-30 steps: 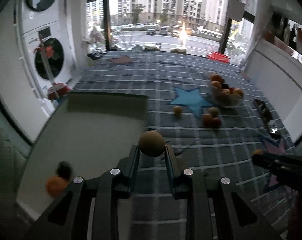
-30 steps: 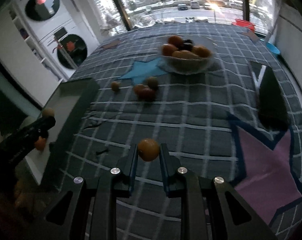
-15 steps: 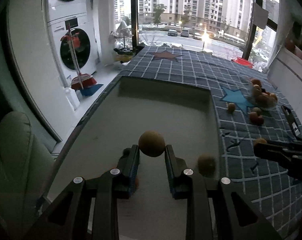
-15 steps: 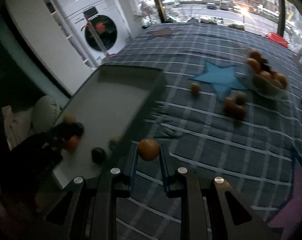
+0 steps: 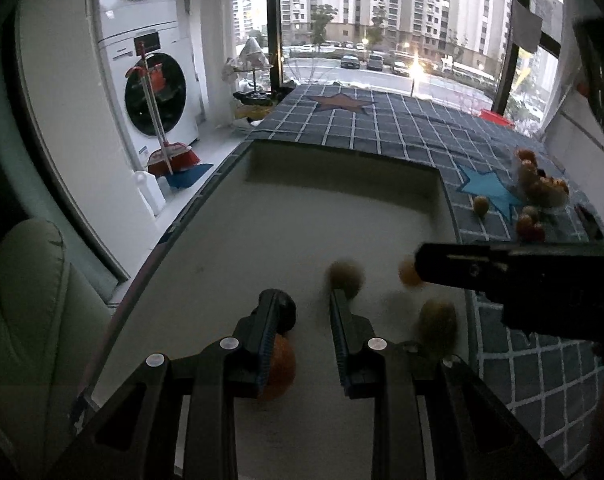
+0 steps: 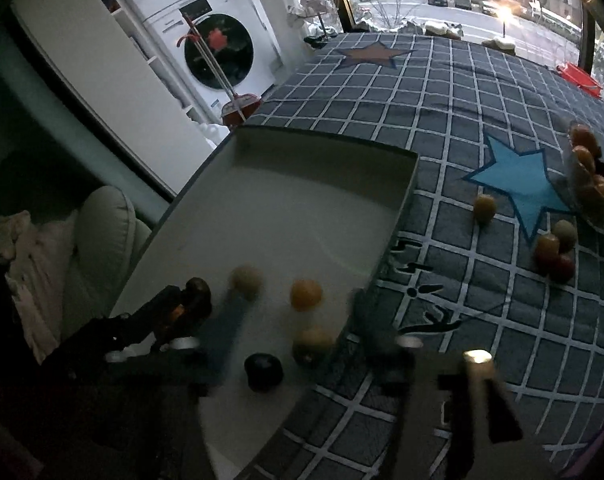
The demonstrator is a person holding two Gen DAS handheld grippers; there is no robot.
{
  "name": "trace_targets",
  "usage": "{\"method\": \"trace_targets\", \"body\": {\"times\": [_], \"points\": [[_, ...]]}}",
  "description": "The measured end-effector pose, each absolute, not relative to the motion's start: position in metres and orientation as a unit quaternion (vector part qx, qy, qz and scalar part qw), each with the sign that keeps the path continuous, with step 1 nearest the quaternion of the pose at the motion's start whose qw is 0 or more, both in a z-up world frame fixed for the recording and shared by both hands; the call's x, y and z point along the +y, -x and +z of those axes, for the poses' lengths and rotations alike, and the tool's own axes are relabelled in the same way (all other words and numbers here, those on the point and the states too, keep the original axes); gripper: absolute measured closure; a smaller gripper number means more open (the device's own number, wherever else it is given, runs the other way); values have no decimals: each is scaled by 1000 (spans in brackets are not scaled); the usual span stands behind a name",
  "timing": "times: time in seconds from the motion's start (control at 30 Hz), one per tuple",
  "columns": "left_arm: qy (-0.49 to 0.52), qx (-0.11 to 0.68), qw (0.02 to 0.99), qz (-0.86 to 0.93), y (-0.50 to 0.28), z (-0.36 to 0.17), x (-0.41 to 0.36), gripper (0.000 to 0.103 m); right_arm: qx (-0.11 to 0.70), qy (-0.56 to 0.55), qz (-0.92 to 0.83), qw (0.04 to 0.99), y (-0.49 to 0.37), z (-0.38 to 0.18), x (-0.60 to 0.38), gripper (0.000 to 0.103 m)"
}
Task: Organize fruits
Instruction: 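Carry both fruits into the white tray and open both tools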
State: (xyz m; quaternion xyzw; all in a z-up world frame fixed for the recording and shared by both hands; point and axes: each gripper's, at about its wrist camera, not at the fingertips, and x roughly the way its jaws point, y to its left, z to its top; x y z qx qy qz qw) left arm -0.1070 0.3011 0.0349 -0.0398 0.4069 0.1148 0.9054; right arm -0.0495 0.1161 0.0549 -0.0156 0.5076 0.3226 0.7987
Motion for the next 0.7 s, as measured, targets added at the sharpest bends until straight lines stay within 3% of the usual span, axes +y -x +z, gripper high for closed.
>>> {"method": "trace_targets", "body": {"times": [0.03,0.07,0.1,0.2,0.33,0.7], "points": [[34,407,905,118,107,34,301,46,504,16,324,801,51,57,115,26],[28,402,906,129,109,35,299,14,501,17,324,802,52,58,114,22],[25,386,911,142,113,38,298,7,500,17,325,803,53,60,112,22],[28,373,918,132,119,44,296,7,504,10,320,802,50,61,103,18],[16,374,919,122,116,50,282,7,520,-3,306,798,46,57,82,0],[-18,369,929,39,110,64,201,7,507,-30,178,843,44,36,-39,0]]}}
